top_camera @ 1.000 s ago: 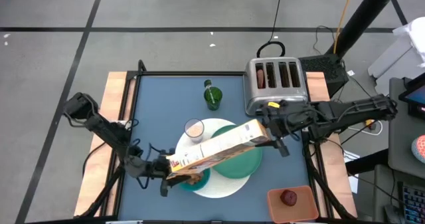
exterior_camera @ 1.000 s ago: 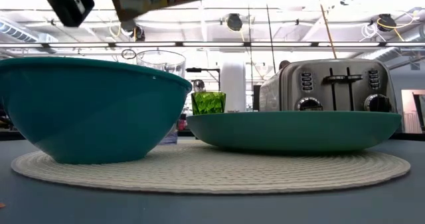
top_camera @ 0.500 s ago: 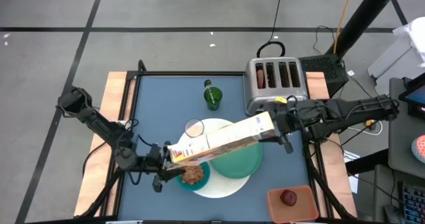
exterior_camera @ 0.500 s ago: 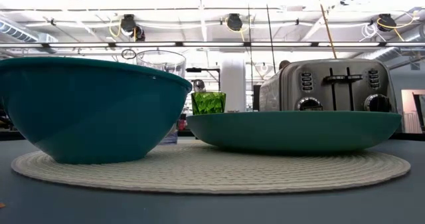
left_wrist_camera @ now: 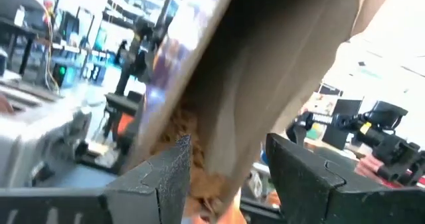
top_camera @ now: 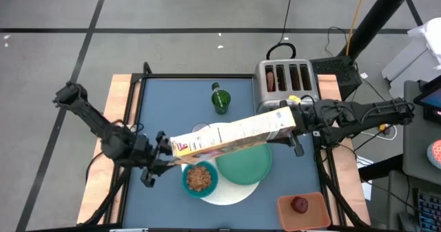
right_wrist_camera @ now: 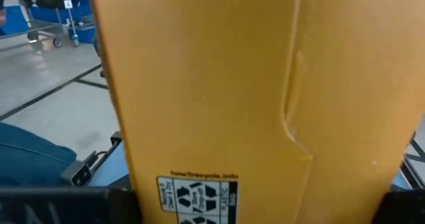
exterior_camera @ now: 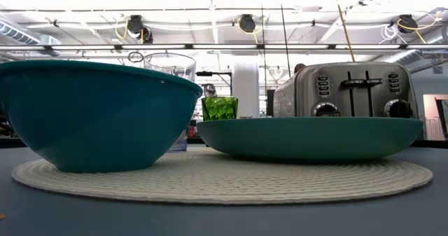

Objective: Arrange a breakfast setting
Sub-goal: Pour the cereal from the cereal box into the blue bowl

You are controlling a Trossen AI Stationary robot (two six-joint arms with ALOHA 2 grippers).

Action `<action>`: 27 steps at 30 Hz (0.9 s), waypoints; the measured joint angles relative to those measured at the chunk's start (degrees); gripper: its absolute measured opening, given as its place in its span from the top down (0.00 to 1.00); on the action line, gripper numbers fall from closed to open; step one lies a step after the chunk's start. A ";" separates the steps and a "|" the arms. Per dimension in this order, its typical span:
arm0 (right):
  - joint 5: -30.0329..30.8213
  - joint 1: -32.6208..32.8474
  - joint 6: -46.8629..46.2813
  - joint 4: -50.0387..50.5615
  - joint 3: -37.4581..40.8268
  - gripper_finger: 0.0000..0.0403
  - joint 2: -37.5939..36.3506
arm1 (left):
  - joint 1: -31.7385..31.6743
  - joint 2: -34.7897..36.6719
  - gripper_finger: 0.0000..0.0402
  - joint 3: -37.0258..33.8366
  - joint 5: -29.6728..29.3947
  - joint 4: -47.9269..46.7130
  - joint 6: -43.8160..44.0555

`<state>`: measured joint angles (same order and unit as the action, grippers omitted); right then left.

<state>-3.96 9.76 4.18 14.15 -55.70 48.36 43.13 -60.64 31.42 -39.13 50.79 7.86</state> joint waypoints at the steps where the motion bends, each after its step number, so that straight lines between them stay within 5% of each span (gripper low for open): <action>1: 0.00 0.00 -0.01 -0.23 0.00 0.51 0.00 | 0.00 0.87 0.51 0.00 0.00 -0.02 -1.09; 18: 4.48 -0.02 3.80 -19.93 0.00 0.51 1.49 | -0.50 10.99 0.51 0.00 -0.04 -0.02 -21.68; 27: 5.70 -0.02 4.25 -28.23 0.00 0.51 3.22 | -5.26 10.46 0.51 0.00 -0.07 -0.36 -23.82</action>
<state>1.74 9.74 8.43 -14.07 -55.70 51.58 37.88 -50.17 31.42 -39.20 50.43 -15.96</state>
